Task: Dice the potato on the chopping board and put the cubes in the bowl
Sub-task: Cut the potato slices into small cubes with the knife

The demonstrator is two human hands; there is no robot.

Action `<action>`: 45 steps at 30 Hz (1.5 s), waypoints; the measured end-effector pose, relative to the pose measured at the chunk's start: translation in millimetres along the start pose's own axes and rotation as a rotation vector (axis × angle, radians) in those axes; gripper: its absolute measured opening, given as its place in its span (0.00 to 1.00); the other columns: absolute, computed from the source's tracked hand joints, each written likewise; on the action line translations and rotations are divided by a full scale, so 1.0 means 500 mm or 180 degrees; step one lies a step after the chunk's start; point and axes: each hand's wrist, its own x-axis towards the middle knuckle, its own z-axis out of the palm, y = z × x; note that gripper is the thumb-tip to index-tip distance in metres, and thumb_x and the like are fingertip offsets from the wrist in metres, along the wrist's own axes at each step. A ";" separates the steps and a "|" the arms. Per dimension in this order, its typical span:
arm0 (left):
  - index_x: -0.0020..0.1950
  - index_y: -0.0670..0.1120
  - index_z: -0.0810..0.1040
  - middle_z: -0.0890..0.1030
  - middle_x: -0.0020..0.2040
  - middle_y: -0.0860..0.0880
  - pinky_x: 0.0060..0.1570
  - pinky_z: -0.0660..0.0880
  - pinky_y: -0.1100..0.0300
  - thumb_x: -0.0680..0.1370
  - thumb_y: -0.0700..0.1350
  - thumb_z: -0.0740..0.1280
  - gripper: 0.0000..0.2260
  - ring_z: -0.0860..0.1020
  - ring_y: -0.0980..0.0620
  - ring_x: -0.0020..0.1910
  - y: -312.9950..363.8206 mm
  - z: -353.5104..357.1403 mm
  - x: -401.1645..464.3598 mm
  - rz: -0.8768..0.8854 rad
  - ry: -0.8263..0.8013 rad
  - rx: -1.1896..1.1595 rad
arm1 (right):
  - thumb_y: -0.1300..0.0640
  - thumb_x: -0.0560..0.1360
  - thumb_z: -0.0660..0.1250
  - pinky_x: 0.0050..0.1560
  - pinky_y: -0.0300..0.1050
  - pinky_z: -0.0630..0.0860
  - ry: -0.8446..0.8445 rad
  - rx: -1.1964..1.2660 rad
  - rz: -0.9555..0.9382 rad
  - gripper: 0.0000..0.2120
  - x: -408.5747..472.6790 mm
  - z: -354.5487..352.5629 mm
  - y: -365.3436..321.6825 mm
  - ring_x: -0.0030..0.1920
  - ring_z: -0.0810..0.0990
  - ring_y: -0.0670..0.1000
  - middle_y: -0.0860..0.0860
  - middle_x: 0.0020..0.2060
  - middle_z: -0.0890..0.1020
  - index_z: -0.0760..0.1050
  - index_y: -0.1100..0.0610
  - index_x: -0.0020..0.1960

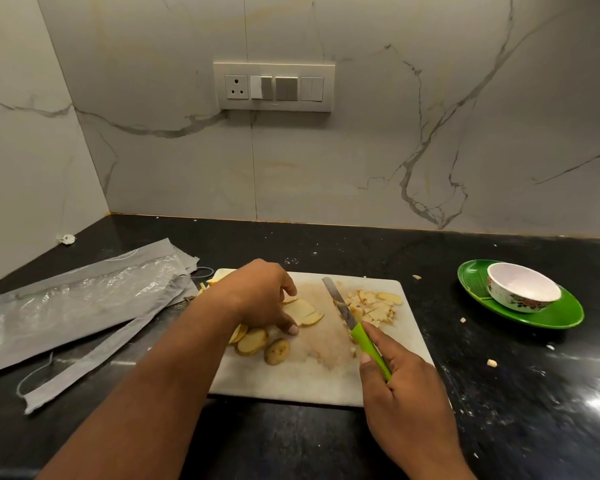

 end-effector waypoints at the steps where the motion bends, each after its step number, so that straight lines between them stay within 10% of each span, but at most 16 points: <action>1: 0.73 0.52 0.77 0.82 0.61 0.52 0.58 0.79 0.59 0.71 0.55 0.80 0.32 0.80 0.52 0.56 0.000 0.001 0.001 0.0008 -0.0030 -0.0051 | 0.51 0.79 0.63 0.53 0.34 0.70 0.0004 -0.0008 0.0002 0.22 0.000 0.000 -0.001 0.48 0.72 0.37 0.34 0.61 0.79 0.71 0.34 0.71; 12: 0.75 0.53 0.75 0.81 0.66 0.51 0.58 0.79 0.57 0.68 0.69 0.76 0.39 0.79 0.50 0.60 0.029 0.020 0.002 -0.0039 0.0077 0.0147 | 0.50 0.80 0.61 0.55 0.42 0.75 -0.0007 -0.0253 0.0016 0.22 -0.005 0.003 -0.007 0.56 0.78 0.44 0.36 0.62 0.79 0.69 0.33 0.72; 32: 0.72 0.59 0.77 0.82 0.62 0.54 0.61 0.80 0.53 0.70 0.55 0.81 0.32 0.81 0.53 0.56 -0.005 0.013 0.006 0.0382 -0.0167 -0.0348 | 0.48 0.81 0.55 0.58 0.48 0.73 -0.0174 -0.1288 -0.0058 0.25 -0.001 0.011 -0.043 0.57 0.79 0.51 0.47 0.59 0.82 0.61 0.41 0.78; 45: 0.68 0.52 0.82 0.84 0.56 0.55 0.57 0.81 0.59 0.74 0.42 0.79 0.23 0.82 0.57 0.49 -0.014 0.013 0.015 0.0494 0.0032 -0.0699 | 0.49 0.81 0.52 0.43 0.48 0.67 -0.0156 -0.1700 -0.0021 0.26 0.005 0.037 -0.035 0.45 0.76 0.52 0.49 0.49 0.82 0.58 0.41 0.79</action>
